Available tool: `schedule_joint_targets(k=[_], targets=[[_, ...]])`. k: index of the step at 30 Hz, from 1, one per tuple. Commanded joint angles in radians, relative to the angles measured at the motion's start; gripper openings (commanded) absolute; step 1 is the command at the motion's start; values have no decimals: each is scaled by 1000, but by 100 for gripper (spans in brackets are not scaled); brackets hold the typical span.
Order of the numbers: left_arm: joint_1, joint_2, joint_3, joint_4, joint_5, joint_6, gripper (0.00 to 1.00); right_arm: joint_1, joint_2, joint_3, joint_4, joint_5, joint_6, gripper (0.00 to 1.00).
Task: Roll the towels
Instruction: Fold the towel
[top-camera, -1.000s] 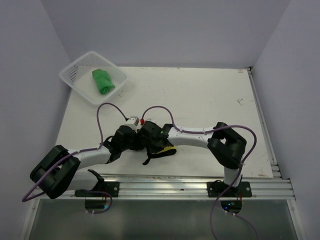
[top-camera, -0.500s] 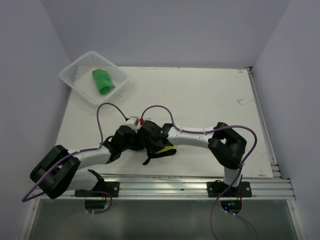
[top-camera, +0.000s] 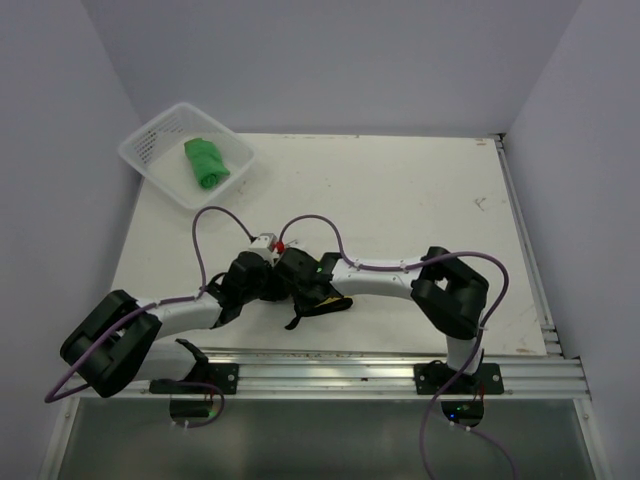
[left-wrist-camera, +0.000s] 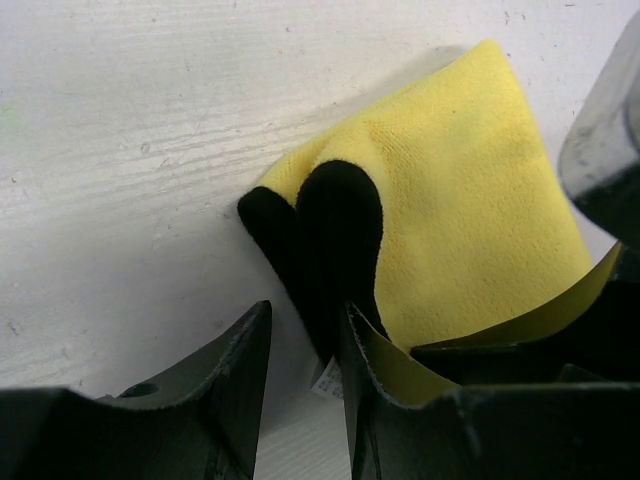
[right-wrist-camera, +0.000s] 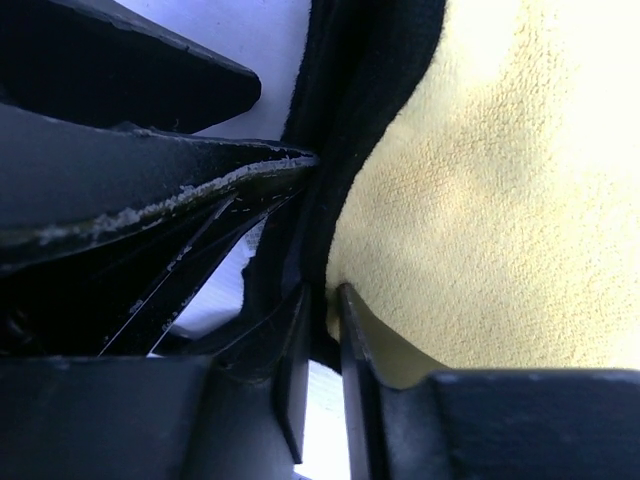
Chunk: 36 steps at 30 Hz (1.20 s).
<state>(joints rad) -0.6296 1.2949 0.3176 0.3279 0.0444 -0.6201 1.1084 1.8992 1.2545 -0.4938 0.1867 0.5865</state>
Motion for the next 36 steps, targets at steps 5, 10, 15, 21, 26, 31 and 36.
schedule_joint_targets(k=[5, 10, 15, 21, 26, 31, 36], targets=[[-4, 34, -17, -21, -29, -4, 38, 10, 8, -27, 23, 72, 27, 11], [-2, 34, -15, -26, -26, -6, 38, 11, -43, -15, 5, 85, 26, 6], [-2, 30, -15, -27, -28, -6, 37, 11, -86, 26, -40, 102, 16, 6], [-4, 29, -14, -30, -28, -7, 37, 11, -104, 48, -60, 96, 15, 4], [-4, 24, -15, -32, -26, -7, 37, 11, -92, 51, -60, 77, 19, 4], [-2, 23, -18, -30, -28, -9, 37, 13, -97, 49, -43, 53, 29, 4], [-4, 21, -20, -30, -25, -9, 37, 11, -94, 49, -54, 57, 36, 10]])
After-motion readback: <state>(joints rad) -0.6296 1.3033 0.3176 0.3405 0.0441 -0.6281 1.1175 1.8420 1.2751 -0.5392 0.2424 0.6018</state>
